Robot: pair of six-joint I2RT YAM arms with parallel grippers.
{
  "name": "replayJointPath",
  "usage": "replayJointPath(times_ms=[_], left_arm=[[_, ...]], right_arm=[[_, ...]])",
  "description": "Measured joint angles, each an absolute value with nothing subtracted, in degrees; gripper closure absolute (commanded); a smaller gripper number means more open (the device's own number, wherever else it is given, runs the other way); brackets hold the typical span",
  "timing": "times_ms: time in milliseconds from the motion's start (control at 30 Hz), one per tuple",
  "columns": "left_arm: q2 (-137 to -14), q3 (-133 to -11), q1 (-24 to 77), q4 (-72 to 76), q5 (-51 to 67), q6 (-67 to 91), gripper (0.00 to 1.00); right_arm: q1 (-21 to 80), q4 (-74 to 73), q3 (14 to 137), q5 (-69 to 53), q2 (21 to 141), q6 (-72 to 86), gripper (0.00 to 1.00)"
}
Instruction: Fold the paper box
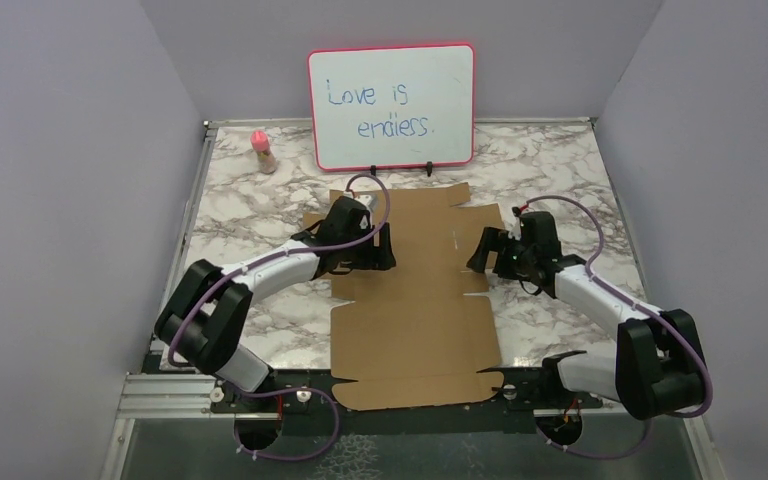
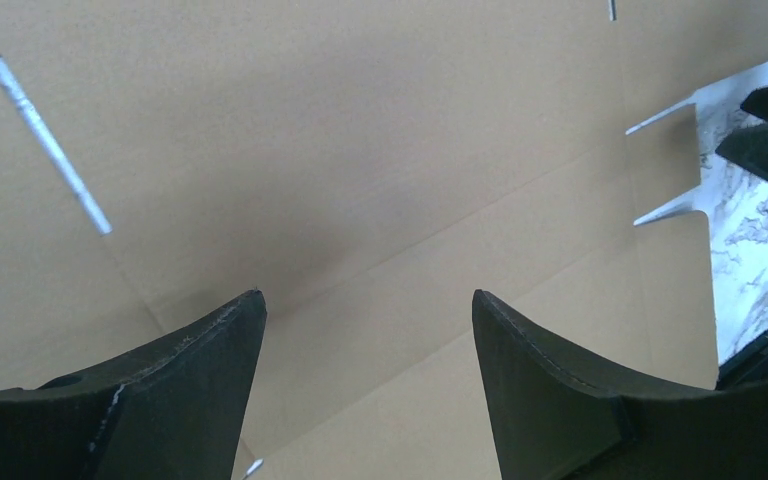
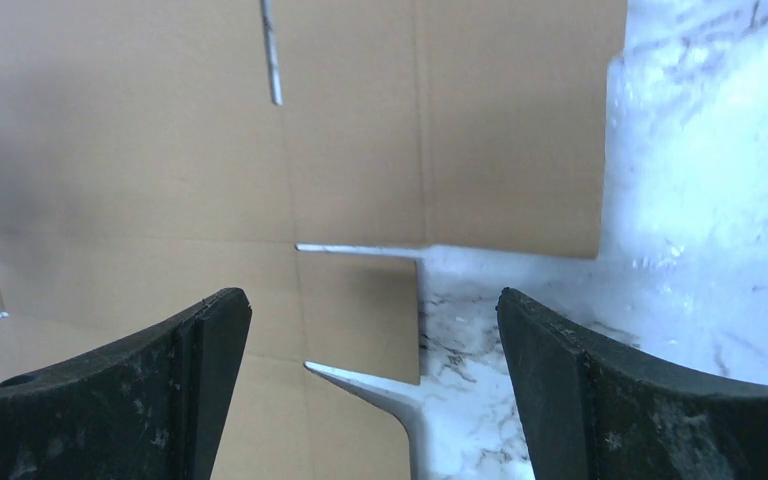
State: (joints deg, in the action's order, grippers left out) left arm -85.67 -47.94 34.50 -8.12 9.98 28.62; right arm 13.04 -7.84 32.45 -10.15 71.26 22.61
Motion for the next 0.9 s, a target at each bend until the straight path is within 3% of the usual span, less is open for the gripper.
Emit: replayJointPath(times_ms=[300, 900], left_arm=[[-92.1, -48.3, 34.8, -5.0, 10.4, 28.2, 0.23], [-95.0, -48.8, 35.7, -0.1, 11.0, 28.4, 0.23]], right_arm=[[12.5, -7.6, 30.7, -12.5, 73.1, 24.1, 0.03], [11.5, -11.7, 33.3, -20.5, 76.4, 20.8, 0.38]])
